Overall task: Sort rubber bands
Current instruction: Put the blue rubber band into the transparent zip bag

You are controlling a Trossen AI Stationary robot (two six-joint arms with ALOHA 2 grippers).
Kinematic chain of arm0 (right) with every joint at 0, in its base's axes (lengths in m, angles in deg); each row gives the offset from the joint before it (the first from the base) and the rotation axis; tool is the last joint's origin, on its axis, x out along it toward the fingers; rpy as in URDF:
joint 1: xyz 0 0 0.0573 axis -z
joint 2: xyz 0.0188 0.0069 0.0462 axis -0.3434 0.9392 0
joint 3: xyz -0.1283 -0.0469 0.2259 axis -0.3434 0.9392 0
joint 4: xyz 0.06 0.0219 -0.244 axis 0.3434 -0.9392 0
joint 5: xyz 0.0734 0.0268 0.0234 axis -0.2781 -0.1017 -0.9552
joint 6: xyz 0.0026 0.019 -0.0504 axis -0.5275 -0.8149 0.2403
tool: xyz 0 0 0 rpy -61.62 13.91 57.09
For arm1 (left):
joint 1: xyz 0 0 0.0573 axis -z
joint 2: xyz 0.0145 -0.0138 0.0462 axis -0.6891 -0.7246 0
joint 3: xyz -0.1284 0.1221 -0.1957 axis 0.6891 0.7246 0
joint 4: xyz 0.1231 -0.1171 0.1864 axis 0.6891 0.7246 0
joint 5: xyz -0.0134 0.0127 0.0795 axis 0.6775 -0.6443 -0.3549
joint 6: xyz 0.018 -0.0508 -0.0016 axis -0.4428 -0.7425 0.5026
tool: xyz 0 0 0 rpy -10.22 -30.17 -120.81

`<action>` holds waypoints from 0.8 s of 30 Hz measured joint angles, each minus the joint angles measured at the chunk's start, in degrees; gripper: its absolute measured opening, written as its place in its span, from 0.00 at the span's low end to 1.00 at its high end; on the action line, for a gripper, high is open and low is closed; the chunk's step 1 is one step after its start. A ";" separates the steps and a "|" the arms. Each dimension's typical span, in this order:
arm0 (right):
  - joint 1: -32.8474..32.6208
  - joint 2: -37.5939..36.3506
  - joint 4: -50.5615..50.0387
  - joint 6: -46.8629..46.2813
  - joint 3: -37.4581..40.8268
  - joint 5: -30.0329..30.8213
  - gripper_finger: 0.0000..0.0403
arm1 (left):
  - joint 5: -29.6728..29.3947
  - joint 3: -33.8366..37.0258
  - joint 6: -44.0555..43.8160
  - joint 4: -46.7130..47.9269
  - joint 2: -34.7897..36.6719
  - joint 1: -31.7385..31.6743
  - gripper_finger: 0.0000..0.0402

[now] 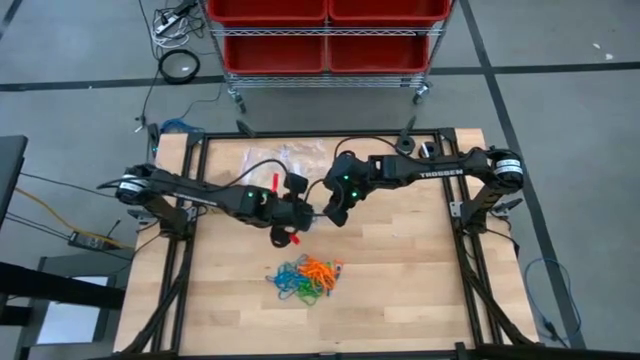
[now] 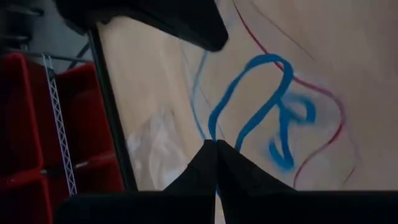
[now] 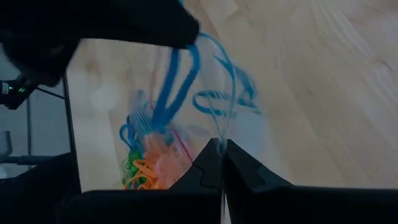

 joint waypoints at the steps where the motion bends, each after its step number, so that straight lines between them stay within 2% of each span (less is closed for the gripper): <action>1: 0.04 0.00 0.00 0.00 0.00 -0.06 0.00 | -0.09 0.00 0.00 -0.34 -0.22 0.25 0.03; 9: 0.74 -0.02 0.89 0.02 0.00 -0.74 0.00 | -0.09 0.00 1.18 -6.84 -0.10 2.60 0.03; 16: 0.74 -0.02 1.11 0.04 0.00 -1.01 0.00 | 0.16 0.00 1.47 -6.48 -0.04 3.13 0.03; 21: 0.74 -0.02 1.38 0.06 0.00 -1.12 0.00 | 5.15 0.00 1.43 -6.34 -0.13 4.11 0.03; 24: 0.74 -0.02 2.61 0.04 0.02 -1.37 0.00 | 5.74 0.04 0.68 -5.26 -0.44 4.24 0.03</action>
